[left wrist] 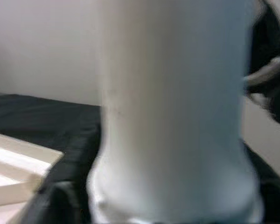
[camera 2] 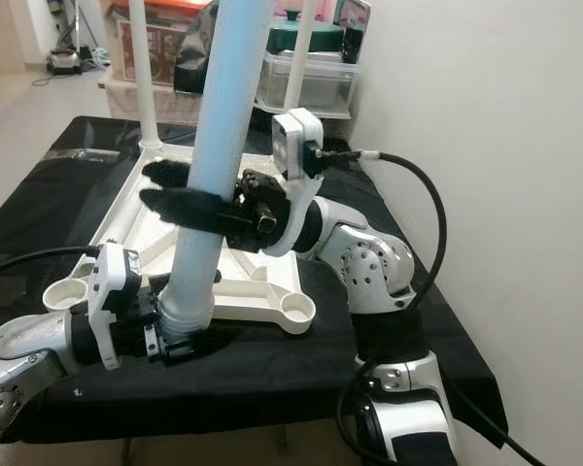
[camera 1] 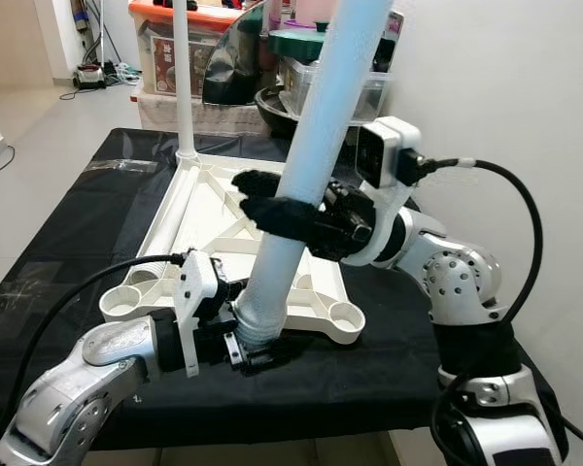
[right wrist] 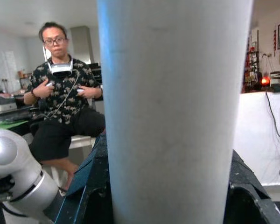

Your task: Building children table

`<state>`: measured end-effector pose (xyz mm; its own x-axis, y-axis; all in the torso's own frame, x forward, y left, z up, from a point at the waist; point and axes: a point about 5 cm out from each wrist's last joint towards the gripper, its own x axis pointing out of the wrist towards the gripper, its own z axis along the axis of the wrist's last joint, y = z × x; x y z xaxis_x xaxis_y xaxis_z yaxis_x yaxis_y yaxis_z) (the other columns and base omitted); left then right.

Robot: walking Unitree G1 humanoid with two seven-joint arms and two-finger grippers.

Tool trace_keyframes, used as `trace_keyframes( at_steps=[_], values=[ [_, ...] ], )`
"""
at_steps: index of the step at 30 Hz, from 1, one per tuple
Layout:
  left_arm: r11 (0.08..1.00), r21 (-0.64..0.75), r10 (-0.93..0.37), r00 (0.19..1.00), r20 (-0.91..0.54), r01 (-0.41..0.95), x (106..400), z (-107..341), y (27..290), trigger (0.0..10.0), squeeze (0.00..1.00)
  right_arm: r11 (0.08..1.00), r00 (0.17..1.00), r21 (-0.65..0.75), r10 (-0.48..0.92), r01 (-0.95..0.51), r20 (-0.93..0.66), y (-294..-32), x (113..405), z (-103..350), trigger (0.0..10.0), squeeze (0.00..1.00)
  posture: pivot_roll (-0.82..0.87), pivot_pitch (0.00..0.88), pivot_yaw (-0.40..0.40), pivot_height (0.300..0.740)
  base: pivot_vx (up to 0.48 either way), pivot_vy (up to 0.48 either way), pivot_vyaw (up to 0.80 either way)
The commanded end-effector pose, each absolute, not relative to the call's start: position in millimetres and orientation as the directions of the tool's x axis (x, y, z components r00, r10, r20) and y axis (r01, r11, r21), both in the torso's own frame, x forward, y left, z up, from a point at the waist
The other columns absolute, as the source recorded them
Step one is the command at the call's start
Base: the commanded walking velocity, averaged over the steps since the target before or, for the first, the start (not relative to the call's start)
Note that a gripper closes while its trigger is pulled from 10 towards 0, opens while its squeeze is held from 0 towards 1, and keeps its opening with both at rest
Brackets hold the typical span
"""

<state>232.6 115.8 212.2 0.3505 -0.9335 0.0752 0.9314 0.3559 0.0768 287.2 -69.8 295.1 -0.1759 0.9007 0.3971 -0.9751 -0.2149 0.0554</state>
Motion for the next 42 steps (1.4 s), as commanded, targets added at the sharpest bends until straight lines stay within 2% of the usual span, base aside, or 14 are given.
trace_keyframes(
  at_steps=[1, 12, 13, 15, 16, 17, 18, 19, 20, 22, 25, 29, 31, 42],
  values=[
    [0.332, 0.077, -0.941, 0.325, 0.093, 0.94, 233, 214, 112, 0.0, 0.0, -0.238, -0.203, 0.043, 0.9, -0.97, 0.386, -66, 283, 295, 0.0, 0.0, 0.08, 0.0, -0.118, 0.74, 0.0, 0.0, 0.0],
    [0.319, 0.07, -0.944, 0.311, 0.107, 0.945, 232, 213, 112, 0.0, 0.0, -0.211, -0.182, 0.043, 0.915, -0.977, 0.361, -64, 283, 293, 0.0, 0.0, 0.08, 0.0, -0.119, 0.74, 0.0, 0.0, 0.0],
    [0.327, 0.073, -0.942, 0.319, 0.102, 0.942, 232, 212, 112, 0.0, 0.0, -0.169, -0.147, 0.04, 0.933, -0.985, 0.328, -62, 286, 290, 9.7, 0.0, 0.08, 0.0, -0.118, 0.74, 0.0, 0.0, 0.0],
    [0.339, 0.077, -0.939, 0.332, 0.091, 0.938, 232, 211, 112, 0.0, 0.0, -0.09, -0.069, 0.057, 0.952, -0.994, 0.298, -60, 293, 288, 10.0, 0.0, 0.08, 0.0, -0.119, 0.74, 0.0, 0.0, 0.0],
    [0.351, 0.08, -0.935, 0.345, 0.084, 0.933, 233, 210, 113, 0.0, 0.0, -0.021, 0.002, 0.077, 0.958, -0.997, 0.287, -58, 299, 287, 10.0, 1.0, 0.08, 0.0, -0.12, 0.74, 0.0, 0.0, 0.0],
    [0.351, 0.08, -0.935, 0.345, 0.084, 0.933, 233, 210, 113, 0.0, 0.0, -0.021, 0.002, 0.077, 0.958, -0.997, 0.287, -58, 299, 287, 10.0, 1.0, 0.08, 0.0, -0.12, 0.74, 0.0, 0.0, 0.0],
    [0.362, 0.088, -0.931, 0.356, 0.077, 0.928, 234, 210, 113, 2.5, 0.0, 0.042, 0.065, 0.089, 0.957, -0.995, 0.281, -57, 305, 287, 10.0, 1.0, 0.08, 0.0, -0.12, 0.74, 0.0, 0.0, 0.0],
    [0.377, 0.102, -0.926, 0.372, 0.067, 0.92, 236, 209, 114, 6.5, 0.0, 0.11, 0.13, 0.088, 0.954, -0.99, 0.27, -57, 310, 287, 10.0, 1.0, 0.08, 0.0, -0.12, 0.74, 0.0, 0.0, 0.0],
    [0.409, 0.125, -0.912, 0.406, 0.051, 0.904, 239, 209, 116, 10.0, 0.0, 0.177, 0.197, 0.095, 0.943, -0.98, 0.267, -58, 316, 288, 10.0, 0.0, 0.08, 0.0, -0.122, 0.74, 0.0, 0.0, 0.0],
    [0.409, 0.125, -0.912, 0.406, 0.051, 0.904, 239, 209, 116, 10.0, 0.0, 0.177, 0.197, 0.095, 0.943, -0.98, 0.267, -58, 316, 288, 10.0, 0.0, 0.08, 0.0, -0.122, 0.74, 0.0, 0.0, 0.0],
    [0.622, 0.275, -0.745, 0.662, -0.081, 0.733, 270, 197, 127, 10.0, 0.0, 0.414, 0.457, 0.201, 0.848, -0.888, 0.269, -64, 333, 287, 10.0, 0.0, 0.08, 0.0, -0.126, 0.74, 0.0, 0.0, 0.0],
    [0.663, 0.328, -0.682, 0.724, -0.107, 0.673, 278, 193, 131, 10.0, 0.0, 0.463, 0.518, 0.244, 0.813, -0.852, 0.267, -65, 337, 285, 10.0, 0.0, 0.08, 0.0, -0.126, 0.74, 0.0, 0.0, 0.0],
    [0.746, 0.402, -0.531, 0.839, -0.122, 0.531, 296, 186, 135, 10.0, 0.0, 0.534, 0.651, 0.403, 0.715, -0.743, 0.253, -65, 345, 275, 10.0, 0.0, 0.07, 0.0, -0.121, 0.74, 0.0, 0.0, 0.0],
    [0.791, 0.462, -0.383, 0.913, -0.138, 0.401, 313, 173, 118, 10.0, 0.0, 0.45, 0.734, 0.684, 0.653, -0.575, 0.187, -33, 339, 243, 10.0, 0.0, 0.07, 0.0, -0.123, 0.74, 0.0, 0.0, 0.0]
  ],
)
